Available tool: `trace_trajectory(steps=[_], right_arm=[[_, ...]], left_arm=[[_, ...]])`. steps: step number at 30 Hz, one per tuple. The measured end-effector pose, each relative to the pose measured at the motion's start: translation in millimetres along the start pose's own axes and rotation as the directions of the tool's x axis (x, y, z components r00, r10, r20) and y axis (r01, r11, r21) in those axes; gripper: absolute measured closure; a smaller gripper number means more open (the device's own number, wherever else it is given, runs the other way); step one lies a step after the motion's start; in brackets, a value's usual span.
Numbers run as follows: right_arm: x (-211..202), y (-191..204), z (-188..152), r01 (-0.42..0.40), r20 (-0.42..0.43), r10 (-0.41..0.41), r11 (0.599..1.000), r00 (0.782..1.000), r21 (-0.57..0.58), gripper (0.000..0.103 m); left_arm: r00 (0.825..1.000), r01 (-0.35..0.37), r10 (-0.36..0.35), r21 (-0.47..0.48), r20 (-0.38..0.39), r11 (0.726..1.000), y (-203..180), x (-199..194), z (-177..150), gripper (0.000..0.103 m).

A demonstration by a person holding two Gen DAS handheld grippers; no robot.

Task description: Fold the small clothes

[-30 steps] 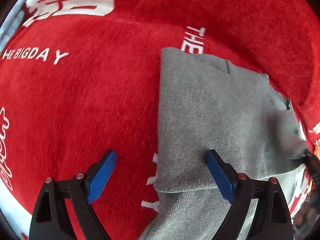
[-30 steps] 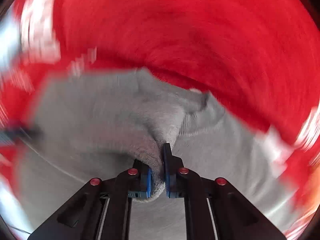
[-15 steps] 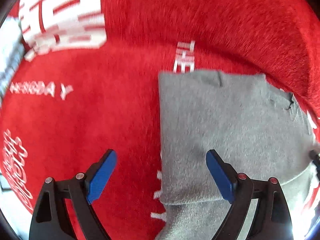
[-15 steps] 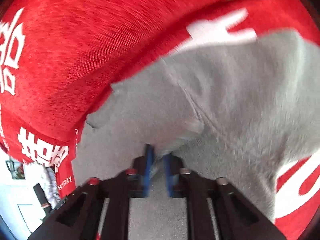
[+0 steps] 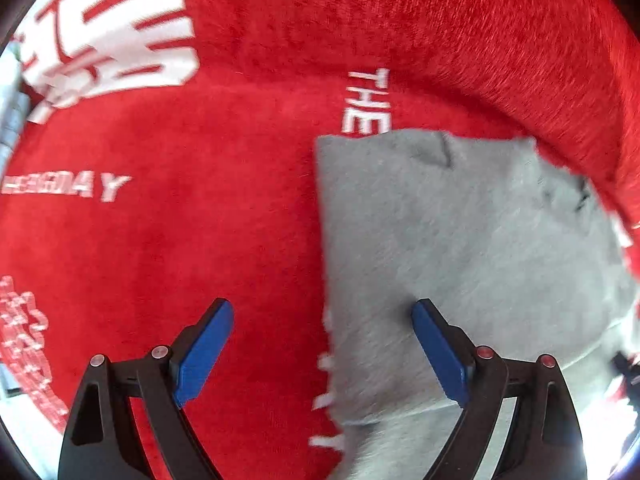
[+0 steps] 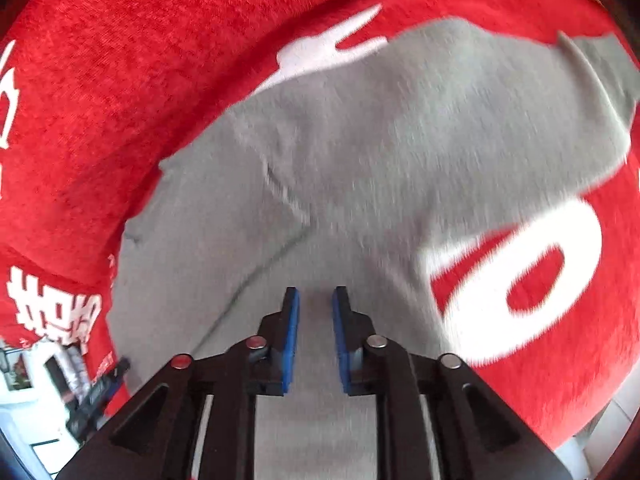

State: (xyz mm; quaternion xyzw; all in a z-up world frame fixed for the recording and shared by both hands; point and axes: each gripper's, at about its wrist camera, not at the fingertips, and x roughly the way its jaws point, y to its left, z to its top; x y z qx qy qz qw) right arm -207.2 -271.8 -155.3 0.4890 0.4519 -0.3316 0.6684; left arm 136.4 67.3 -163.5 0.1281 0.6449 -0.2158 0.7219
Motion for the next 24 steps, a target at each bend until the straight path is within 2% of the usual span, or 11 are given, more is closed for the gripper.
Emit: trace_trajectory(steps=[1, 4, 5, 8, 10, 14, 19, 22, 23, 24], right_arm=[[-2.3, 0.6, -6.8, -0.010, -0.004, 0.010, 1.000, 1.000, -0.009, 0.080], [-2.1, 10.7, -23.1, -0.034, -0.019, 0.033, 0.999, 0.999, -0.042, 0.080], [2.6, 20.0, -28.9, -0.037, -0.027, 0.036, 0.998, 0.999, -0.050, 0.080], [2.5, 32.7, -40.7, -0.049, -0.038, 0.046, 0.996, 0.998, -0.074, 0.080], [5.1, 41.7, -46.0, -0.056, -0.035, 0.053, 0.995, 0.998, -0.087, 0.080], [18.9, 50.7, -54.9, -0.057, -0.068, 0.051, 0.994, 0.996, -0.094, 0.080], [23.4, 55.4, -65.6, -0.066, -0.080, 0.059, 0.995, 0.995, -0.080, 0.080], [16.5, 57.6, -68.9, -0.064, -0.067, 0.059, 0.994, 0.996, -0.087, 0.079], [13.6, 58.6, -69.7, -0.065, -0.062, 0.059, 0.994, 0.996, -0.090, 0.074], [12.5, 60.0, -69.9, -0.065, -0.059, 0.060, 0.994, 0.996, -0.090, 0.065]], left_arm=[[1.000, 0.022, -0.022, 0.006, -0.006, 1.000, -1.9, 1.6, 4.9, 0.013], [0.993, 0.112, -0.111, 0.050, -0.026, 0.992, -12.5, 1.5, 11.6, 0.087], [0.994, 0.107, -0.106, 0.059, -0.009, 0.993, -13.9, -3.7, 13.1, 0.094], [0.994, 0.098, -0.103, 0.109, 0.035, 0.989, -11.7, -16.2, 10.7, 0.094], [0.997, 0.071, -0.074, 0.126, 0.017, 0.989, -7.4, -9.9, 3.9, 0.094], [0.993, 0.109, -0.112, 0.098, 0.027, 0.989, 2.7, -7.3, -0.6, 0.093], [0.998, 0.023, -0.031, 0.144, 0.050, 0.989, -10.1, -27.8, -10.6, 0.093], [0.999, 0.006, -0.013, 0.170, 0.039, 0.985, -18.4, -39.7, -23.5, 0.093], [1.000, 0.004, -0.009, 0.177, 0.029, 0.984, -22.5, -43.4, -28.6, 0.093], [1.000, 0.004, -0.008, 0.182, 0.022, 0.983, -24.0, -44.7, -30.2, 0.093]])
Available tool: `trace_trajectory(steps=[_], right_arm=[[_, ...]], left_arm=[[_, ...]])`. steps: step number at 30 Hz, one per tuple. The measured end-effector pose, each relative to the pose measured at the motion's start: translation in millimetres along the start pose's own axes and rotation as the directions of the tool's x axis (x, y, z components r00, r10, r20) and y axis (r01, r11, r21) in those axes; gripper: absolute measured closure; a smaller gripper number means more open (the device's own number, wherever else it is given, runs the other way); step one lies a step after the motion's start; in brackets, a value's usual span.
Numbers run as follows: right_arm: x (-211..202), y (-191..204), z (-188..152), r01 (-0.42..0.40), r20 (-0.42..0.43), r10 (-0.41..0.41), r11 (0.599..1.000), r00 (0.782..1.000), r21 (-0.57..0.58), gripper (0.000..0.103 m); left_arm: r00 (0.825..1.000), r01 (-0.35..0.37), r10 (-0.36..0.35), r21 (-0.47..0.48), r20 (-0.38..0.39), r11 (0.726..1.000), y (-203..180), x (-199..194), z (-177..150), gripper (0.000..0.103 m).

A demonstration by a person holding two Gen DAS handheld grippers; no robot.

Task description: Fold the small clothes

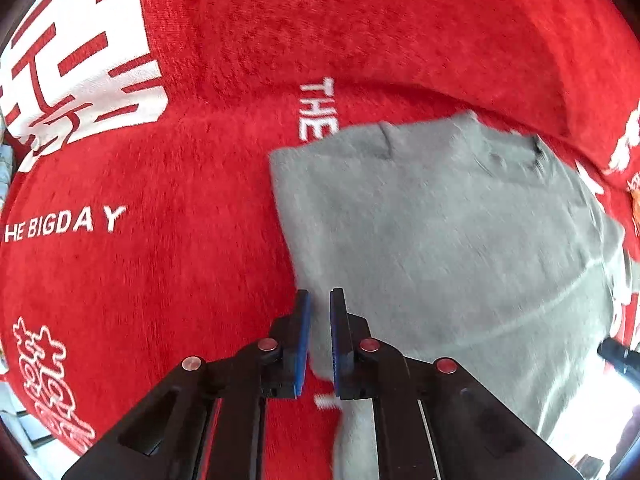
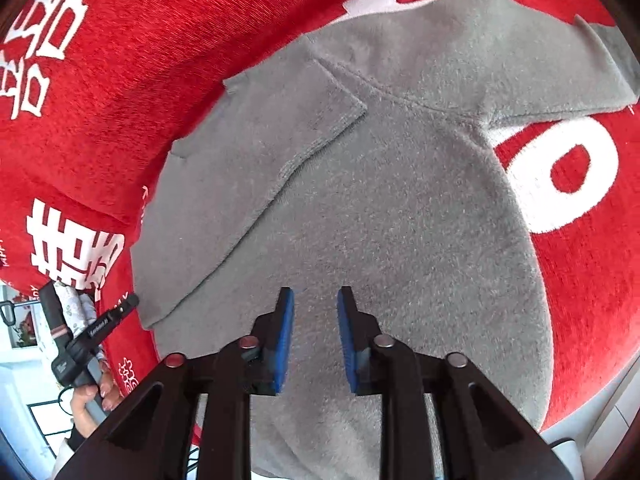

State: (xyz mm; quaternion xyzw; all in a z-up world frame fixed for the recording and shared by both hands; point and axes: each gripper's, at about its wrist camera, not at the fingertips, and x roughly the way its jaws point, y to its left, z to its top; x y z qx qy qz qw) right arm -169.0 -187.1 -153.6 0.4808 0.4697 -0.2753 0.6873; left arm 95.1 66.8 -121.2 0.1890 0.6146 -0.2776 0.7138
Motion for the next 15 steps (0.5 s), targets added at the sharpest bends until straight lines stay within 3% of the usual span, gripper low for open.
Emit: trace_trajectory(steps=[2, 7, 9, 10, 11, 12, 13, 15], right_arm=[[-4.7, 1.4, -1.6, -0.004, 0.013, 0.004, 1.000, 1.000, 0.006, 0.054], [-12.4, -0.6, -5.9, -0.027, 0.020, 0.027, 0.999, 0.999, 0.023, 0.053], [-14.0, -2.2, -8.2, -0.032, 0.020, 0.032, 0.999, 0.999, 0.029, 0.043], [-14.9, -2.5, -8.9, -0.035, 0.022, 0.034, 0.999, 0.999, 0.032, 0.043], [-15.7, -3.1, -9.8, -0.039, 0.023, 0.038, 0.999, 0.999, 0.034, 0.043], [-16.5, -4.2, -10.5, -0.042, 0.024, 0.042, 0.998, 0.999, 0.037, 0.043], [-17.8, -6.0, -11.4, -0.045, 0.025, 0.044, 0.998, 0.999, 0.042, 0.043], [-19.5, -8.8, -11.7, -0.052, 0.027, 0.051, 0.997, 0.998, 0.050, 0.039]], left_arm=[[1.000, -0.003, 0.004, 0.025, -0.014, 1.000, -11.4, -4.3, -8.4, 0.093], [0.998, -0.022, 0.027, 0.089, -0.056, 0.996, -40.0, -0.6, -17.2, 0.093], [0.998, -0.011, 0.019, 0.111, -0.066, 0.994, -51.0, -2.7, -23.8, 0.093], [0.998, -0.012, 0.020, 0.122, -0.065, 0.992, -56.6, -1.8, -24.7, 0.077], [0.998, -0.015, 0.023, 0.132, -0.065, 0.991, -61.9, -2.2, -24.9, 0.022], [0.998, -0.032, 0.040, 0.137, -0.055, 0.990, -67.2, -4.2, -25.7, 0.000], [0.997, -0.069, 0.071, 0.142, -0.007, 0.987, -73.4, -10.7, -26.4, 0.001], [0.997, -0.081, 0.079, 0.178, 0.014, 0.981, -83.8, -13.4, -24.1, 0.001]])
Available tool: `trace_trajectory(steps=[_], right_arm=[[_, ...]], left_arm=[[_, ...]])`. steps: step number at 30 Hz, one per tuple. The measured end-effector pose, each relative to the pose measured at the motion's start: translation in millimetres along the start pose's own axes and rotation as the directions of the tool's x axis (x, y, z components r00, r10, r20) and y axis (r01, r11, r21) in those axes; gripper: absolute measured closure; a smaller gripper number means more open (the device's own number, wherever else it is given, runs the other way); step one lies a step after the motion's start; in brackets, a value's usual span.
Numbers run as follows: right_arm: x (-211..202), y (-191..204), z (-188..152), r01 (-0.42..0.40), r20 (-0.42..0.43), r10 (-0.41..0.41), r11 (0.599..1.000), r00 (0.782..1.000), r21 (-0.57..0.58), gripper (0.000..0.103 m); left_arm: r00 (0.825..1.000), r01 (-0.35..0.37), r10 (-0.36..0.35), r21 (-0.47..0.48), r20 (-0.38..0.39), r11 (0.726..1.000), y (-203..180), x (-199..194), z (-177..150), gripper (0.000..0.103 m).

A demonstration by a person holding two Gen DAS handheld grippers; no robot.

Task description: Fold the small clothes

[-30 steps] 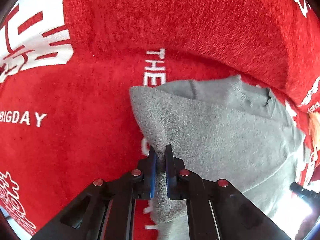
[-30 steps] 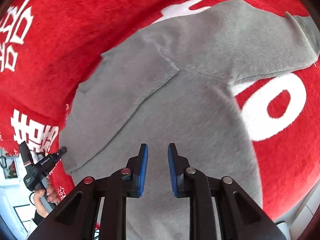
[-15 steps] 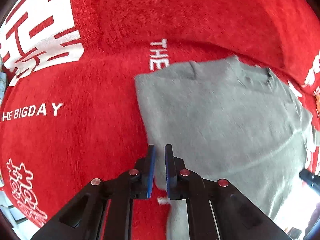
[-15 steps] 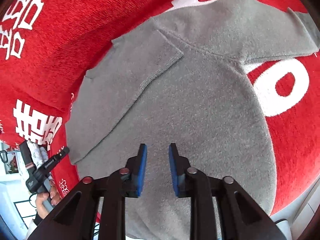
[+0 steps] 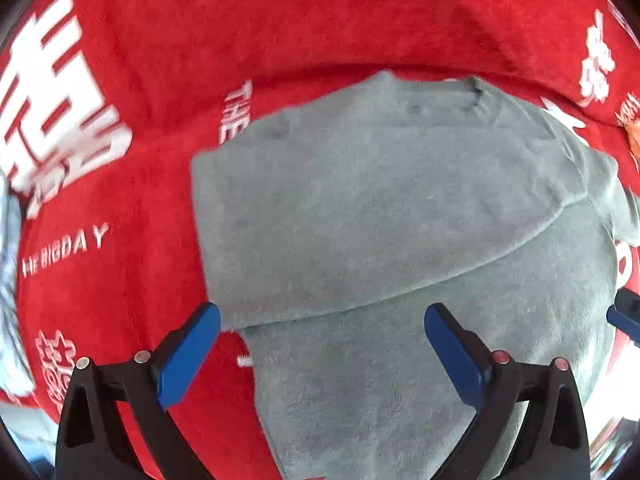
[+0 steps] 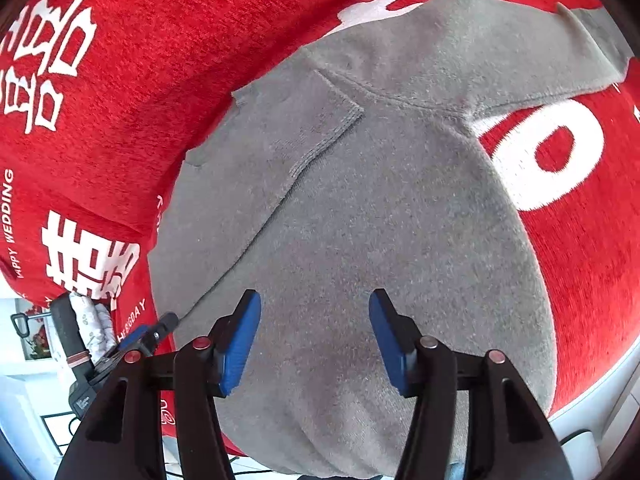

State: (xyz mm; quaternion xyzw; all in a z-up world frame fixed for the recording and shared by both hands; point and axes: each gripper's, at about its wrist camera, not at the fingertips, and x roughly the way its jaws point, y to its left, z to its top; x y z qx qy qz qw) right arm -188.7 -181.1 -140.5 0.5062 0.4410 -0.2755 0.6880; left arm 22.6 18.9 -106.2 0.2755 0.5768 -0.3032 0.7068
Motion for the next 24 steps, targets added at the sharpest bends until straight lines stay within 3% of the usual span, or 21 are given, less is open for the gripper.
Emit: trace_trajectory(steps=[3, 8, 12, 21, 24], right_arm=[[-2.9, -4.4, 1.1, -0.011, 0.007, 0.011, 1.000, 1.000, 0.007, 0.033], [-6.9, -8.7, 5.4, -0.035, 0.010, 0.035, 0.999, 0.999, 0.013, 0.032], [-10.4, -18.2, 11.8, -0.049, 0.004, 0.049, 0.999, 0.999, 0.021, 0.029], [-34.8, -77.3, 42.4, -0.083, 0.049, 0.077, 0.987, 0.996, 0.136, 0.029], [-45.2, -97.1, 53.0, -0.090, 0.074, 0.079, 0.982, 0.994, 0.168, 0.029]], left_arm=[[1.000, 0.021, -0.022, -0.013, -0.016, 1.000, -8.7, -2.0, 4.2, 0.001], [0.999, -0.028, 0.027, -0.023, -0.036, 0.999, -16.1, 16.0, 9.4, 0.001], [0.998, -0.021, 0.019, -0.033, -0.056, 0.999, -27.3, 22.7, 7.9, 0.001], [0.992, -0.006, 0.004, -0.018, -0.123, 1.000, -66.3, 38.0, 9.1, 0.001], [0.986, 0.040, -0.041, -0.005, -0.162, 0.999, -82.0, 43.2, 9.1, 0.001]])
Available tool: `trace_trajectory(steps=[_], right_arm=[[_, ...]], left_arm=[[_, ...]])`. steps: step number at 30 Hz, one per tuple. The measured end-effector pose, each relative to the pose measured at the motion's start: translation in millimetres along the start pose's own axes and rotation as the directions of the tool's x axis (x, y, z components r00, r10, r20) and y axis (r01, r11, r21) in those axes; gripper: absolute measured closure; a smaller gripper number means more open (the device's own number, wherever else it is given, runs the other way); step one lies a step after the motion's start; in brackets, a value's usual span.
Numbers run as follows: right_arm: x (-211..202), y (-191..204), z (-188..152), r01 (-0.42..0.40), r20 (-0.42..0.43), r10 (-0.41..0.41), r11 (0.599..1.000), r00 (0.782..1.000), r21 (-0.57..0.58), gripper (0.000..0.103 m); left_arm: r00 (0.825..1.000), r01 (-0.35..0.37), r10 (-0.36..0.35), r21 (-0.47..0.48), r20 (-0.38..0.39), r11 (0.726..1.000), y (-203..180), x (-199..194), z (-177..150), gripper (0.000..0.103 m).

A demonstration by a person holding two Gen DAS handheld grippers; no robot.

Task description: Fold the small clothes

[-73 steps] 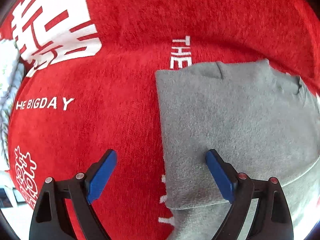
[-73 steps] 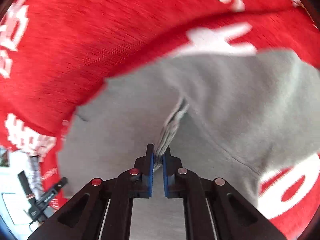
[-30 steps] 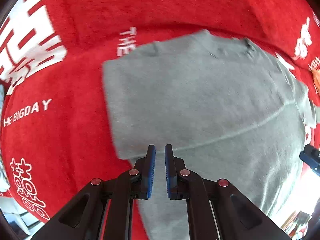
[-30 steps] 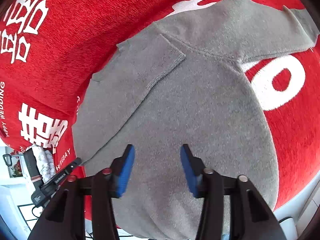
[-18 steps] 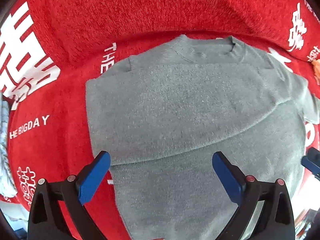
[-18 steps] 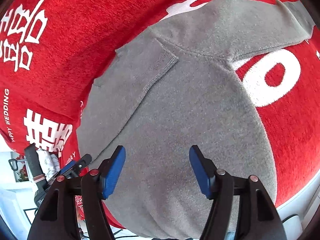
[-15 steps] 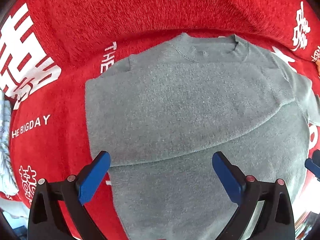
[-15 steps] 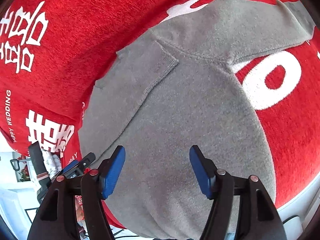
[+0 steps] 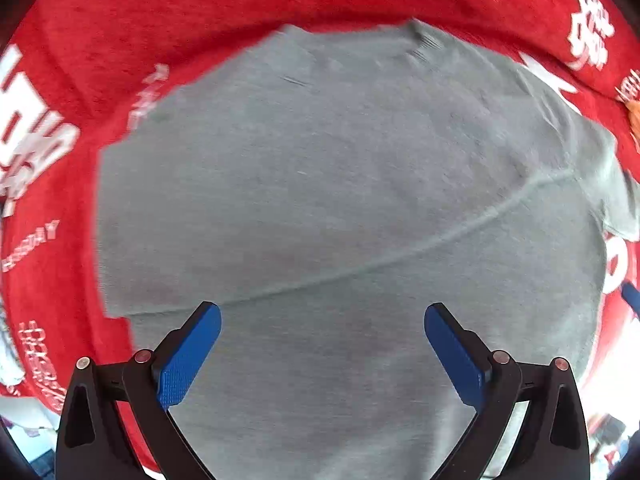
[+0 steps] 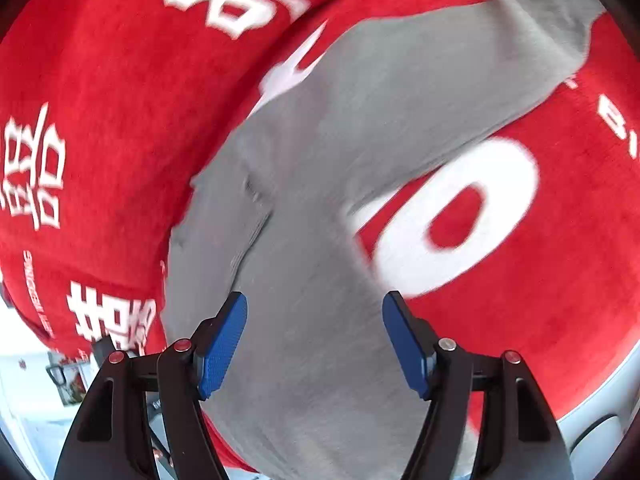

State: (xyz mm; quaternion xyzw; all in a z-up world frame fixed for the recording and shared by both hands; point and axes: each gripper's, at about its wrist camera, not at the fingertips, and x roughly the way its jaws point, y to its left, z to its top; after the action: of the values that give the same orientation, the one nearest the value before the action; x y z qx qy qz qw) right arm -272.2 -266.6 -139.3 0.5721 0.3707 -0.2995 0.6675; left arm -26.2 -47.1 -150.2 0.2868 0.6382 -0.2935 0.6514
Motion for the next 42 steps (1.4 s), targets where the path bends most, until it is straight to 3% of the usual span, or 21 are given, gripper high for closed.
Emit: trace_trajectory(steps=[6, 11, 16, 20, 25, 31, 32, 34, 35, 37, 39, 42], right_arm=[[-27.2, -46.3, 30.9, -0.045, 0.107, 0.035, 0.994, 0.994, 0.096, 0.029], [-46.5, -93.1, 58.9, -0.063, 0.194, 0.019, 0.973, 0.981, 0.222, 0.029], [-68.6, -146.3, 83.9, -0.095, 0.307, -0.016, 0.934, 0.952, 0.344, 0.029], [-74.2, -182.9, 107.0, -0.104, 0.343, -0.048, 0.906, 0.938, 0.410, 0.029], [-68.5, -214.9, 133.0, -0.199, 0.372, 0.014, 0.863, 0.928, 0.463, 0.029], [-59.3, -223.5, 150.9, -0.317, 0.415, 0.101, 0.810, 0.904, 0.493, 0.028], [-59.3, -225.7, 150.8, -0.330, 0.416, 0.113, 0.800, 0.902, 0.501, 0.031], [-56.2, -230.8, 151.1, -0.376, 0.416, 0.158, 0.769, 0.896, 0.517, 0.066], [-53.5, -234.2, 150.9, -0.400, 0.411, 0.186, 0.750, 0.892, 0.527, 0.097], [-53.5, -236.3, 148.9, -0.444, 0.434, 0.220, 0.724, 0.874, 0.528, 0.097], [-58.0, -229.0, 150.6, -0.465, 0.441, 0.251, 0.740, 0.861, 0.486, 0.097], [-65.9, -208.5, 153.7, -0.541, 0.453, 0.351, 0.735, 0.819, 0.408, 0.097]], left_arm=[[0.999, 0.036, -0.037, 0.019, 0.022, 0.999, -33.7, -2.9, 4.1, 0.001], [0.998, 0.064, -0.065, 0.032, 0.022, 0.997, -62.3, 0.0, 11.9, 0.001], [0.996, 0.085, -0.087, 0.043, 0.037, 0.995, -87.8, 1.2, 18.5, 0.001], [0.994, 0.096, -0.098, 0.043, 0.040, 0.994, -105.0, 2.4, 23.1, 0.001], [0.993, 0.109, -0.110, 0.030, 0.048, 0.994, -123.6, 4.8, 32.7, 0.001], [0.989, 0.128, -0.129, 0.013, 0.071, 0.992, -146.4, 4.8, 40.7, 0.001], [0.989, 0.131, -0.131, 0.014, 0.073, 0.991, -147.6, 7.9, 48.8, 0.001], [0.988, 0.134, -0.135, 0.017, 0.074, 0.991, -151.6, 9.1, 50.7, 0.001], [0.988, 0.135, -0.136, 0.018, 0.074, 0.991, -152.3, 8.4, 50.6, 0.001], [0.987, 0.137, -0.138, 0.016, 0.077, 0.990, -151.9, 8.3, 51.1, 0.001], [0.986, 0.151, -0.151, 0.010, 0.076, 0.988, -145.3, 5.4, 47.7, 0.001], [0.986, 0.150, -0.149, 0.003, 0.070, 0.989, -134.8, 3.6, 44.6, 0.001]])
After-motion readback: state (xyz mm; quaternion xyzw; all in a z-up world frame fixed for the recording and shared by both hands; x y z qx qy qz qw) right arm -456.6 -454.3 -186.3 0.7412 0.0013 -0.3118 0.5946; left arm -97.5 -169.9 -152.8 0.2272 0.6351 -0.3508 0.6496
